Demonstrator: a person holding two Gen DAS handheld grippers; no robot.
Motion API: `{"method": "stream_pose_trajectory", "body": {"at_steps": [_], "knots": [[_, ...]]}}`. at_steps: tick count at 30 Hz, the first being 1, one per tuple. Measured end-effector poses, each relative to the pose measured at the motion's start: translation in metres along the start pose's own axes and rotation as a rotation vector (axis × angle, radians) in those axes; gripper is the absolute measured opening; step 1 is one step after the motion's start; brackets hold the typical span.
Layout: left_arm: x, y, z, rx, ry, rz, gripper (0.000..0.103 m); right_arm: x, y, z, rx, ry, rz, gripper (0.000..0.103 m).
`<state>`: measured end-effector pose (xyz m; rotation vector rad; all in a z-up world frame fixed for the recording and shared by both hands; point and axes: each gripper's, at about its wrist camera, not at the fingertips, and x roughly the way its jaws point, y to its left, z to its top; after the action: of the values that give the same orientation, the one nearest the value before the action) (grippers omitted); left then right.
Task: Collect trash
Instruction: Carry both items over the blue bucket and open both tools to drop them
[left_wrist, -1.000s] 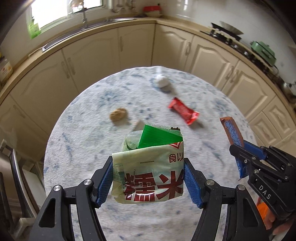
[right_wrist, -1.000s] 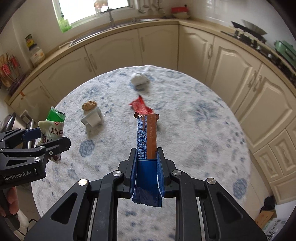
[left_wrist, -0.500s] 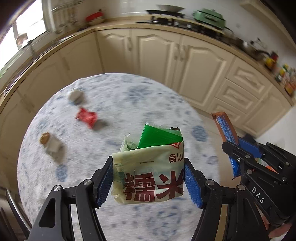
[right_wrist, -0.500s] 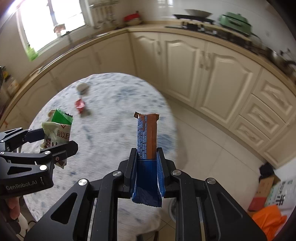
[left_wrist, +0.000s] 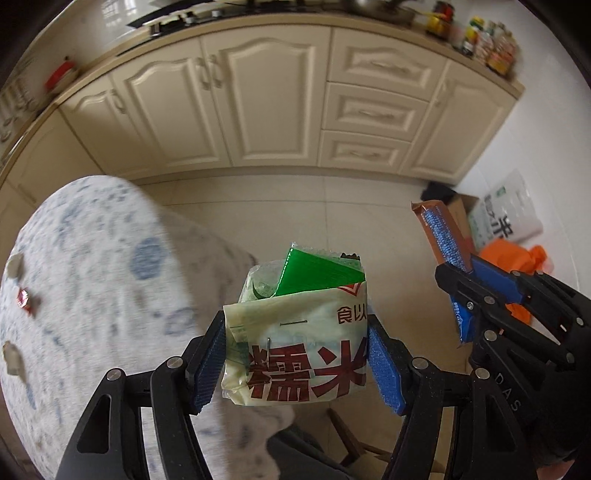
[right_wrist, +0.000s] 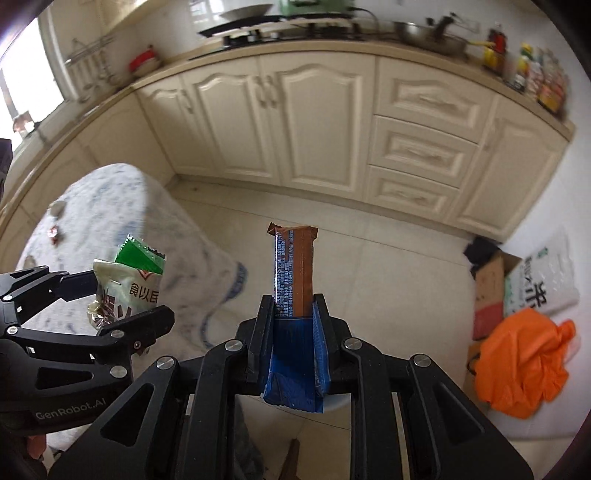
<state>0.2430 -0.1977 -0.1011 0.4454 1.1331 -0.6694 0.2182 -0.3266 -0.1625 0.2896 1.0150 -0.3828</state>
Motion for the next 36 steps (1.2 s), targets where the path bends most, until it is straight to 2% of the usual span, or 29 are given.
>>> {"method": "stream_pose_trajectory", "body": {"at_steps": [6, 12, 19, 24, 26, 36], "knots": [[0.041, -0.038, 0.018, 0.063, 0.057, 0.001, 0.066, 0.011, -0.035, -0.017, 0.046, 0.023, -0.072, 0.019], [0.08, -0.053, 0.041, 0.092, 0.099, -0.001, 0.066, 0.02, -0.053, -0.028, 0.079, 0.03, -0.136, 0.019], [0.112, -0.066, 0.053, 0.092, 0.134, 0.0, 0.069, 0.03, -0.066, -0.034, 0.121, 0.052, -0.122, 0.019], [0.121, -0.063, 0.056, 0.07, 0.156, -0.026, 0.076, 0.034, -0.064, -0.035, 0.123, 0.065, -0.118, 0.019], [0.121, -0.059, 0.057, 0.076, 0.153, -0.007, 0.079, 0.035, -0.063, -0.037, 0.116, 0.068, -0.113, 0.019], [0.106, -0.037, 0.043, 0.021, 0.137, 0.012, 0.079, 0.044, -0.046, -0.037, 0.089, 0.095, -0.102, 0.021]]}}
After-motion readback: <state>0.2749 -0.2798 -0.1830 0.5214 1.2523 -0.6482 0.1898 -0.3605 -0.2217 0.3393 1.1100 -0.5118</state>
